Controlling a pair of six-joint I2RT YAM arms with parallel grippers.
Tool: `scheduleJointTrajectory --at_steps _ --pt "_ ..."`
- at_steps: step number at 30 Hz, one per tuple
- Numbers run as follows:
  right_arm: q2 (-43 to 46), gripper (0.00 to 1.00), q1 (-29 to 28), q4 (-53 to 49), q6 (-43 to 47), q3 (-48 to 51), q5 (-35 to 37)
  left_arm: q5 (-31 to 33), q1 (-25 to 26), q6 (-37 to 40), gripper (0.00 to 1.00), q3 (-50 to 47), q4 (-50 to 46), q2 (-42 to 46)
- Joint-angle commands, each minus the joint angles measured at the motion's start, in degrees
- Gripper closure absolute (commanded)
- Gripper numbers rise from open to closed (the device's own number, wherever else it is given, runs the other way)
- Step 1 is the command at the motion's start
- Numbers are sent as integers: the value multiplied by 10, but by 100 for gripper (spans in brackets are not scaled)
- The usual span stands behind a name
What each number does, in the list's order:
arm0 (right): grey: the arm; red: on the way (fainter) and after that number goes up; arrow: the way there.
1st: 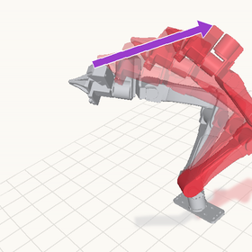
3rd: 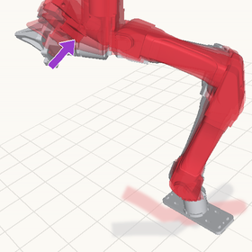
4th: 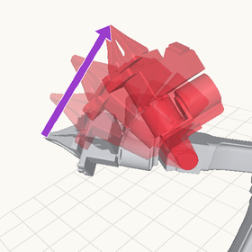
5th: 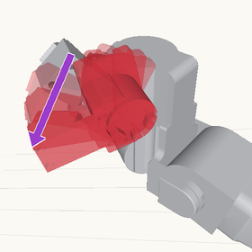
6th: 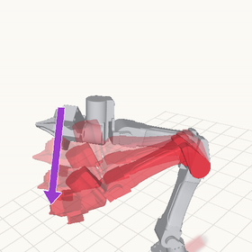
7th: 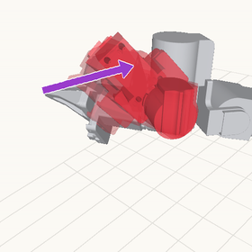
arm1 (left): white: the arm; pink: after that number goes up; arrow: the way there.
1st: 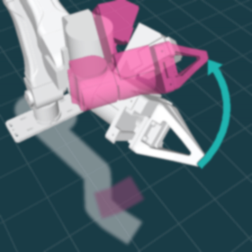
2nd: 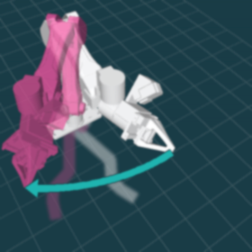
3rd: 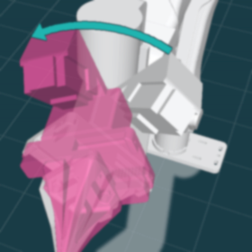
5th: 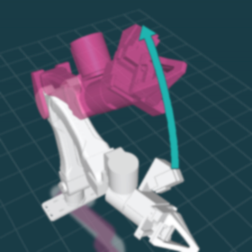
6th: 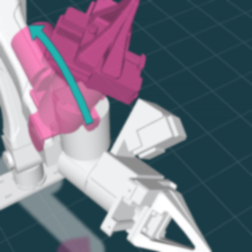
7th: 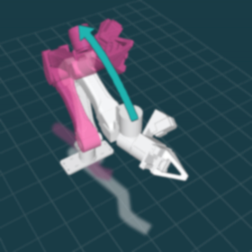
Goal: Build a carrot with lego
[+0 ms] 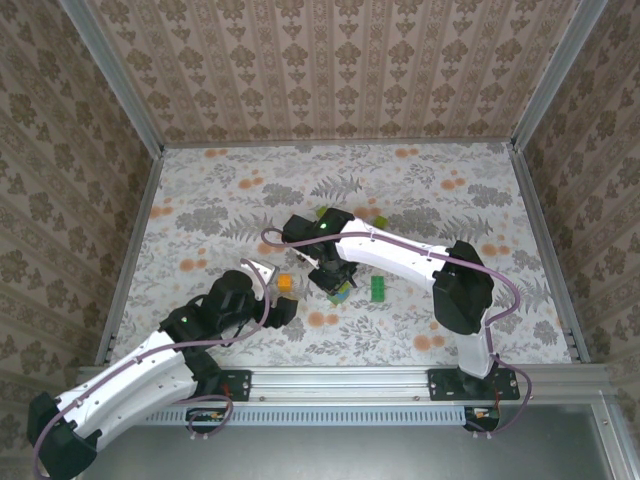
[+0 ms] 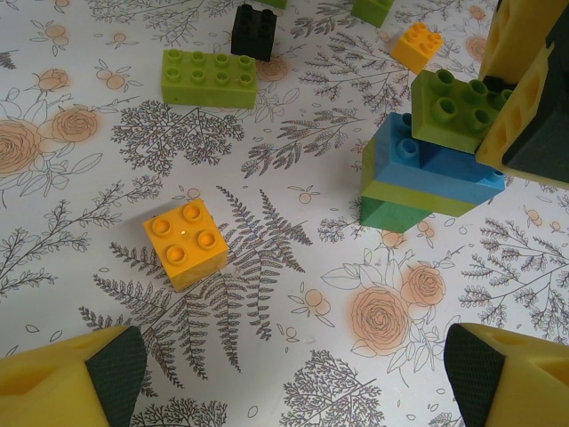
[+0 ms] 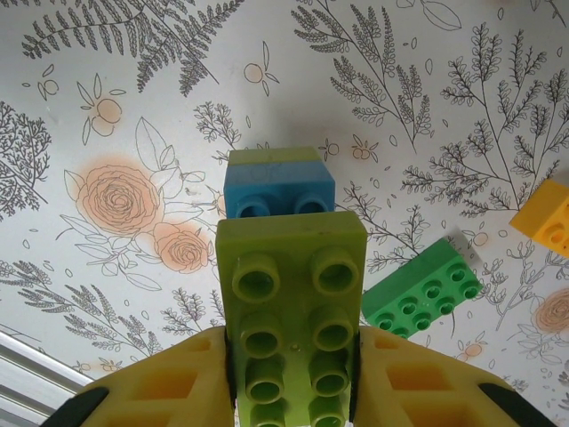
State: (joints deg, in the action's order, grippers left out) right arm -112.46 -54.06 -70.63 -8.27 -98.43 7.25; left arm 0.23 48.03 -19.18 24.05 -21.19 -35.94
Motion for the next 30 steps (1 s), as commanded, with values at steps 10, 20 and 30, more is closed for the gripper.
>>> scheduleJointTrajectory --at_steps 10,20,30 --pt "3 68 3 -49 67 -45 11 -4 6 15 10 -1 3 -1" --pt "53 65 5 -24 149 5 -7 -4 6 14 10 0 3 -1" --pt "54 64 1 -13 175 47 -41 -5 5 15 10 1 3 -2"
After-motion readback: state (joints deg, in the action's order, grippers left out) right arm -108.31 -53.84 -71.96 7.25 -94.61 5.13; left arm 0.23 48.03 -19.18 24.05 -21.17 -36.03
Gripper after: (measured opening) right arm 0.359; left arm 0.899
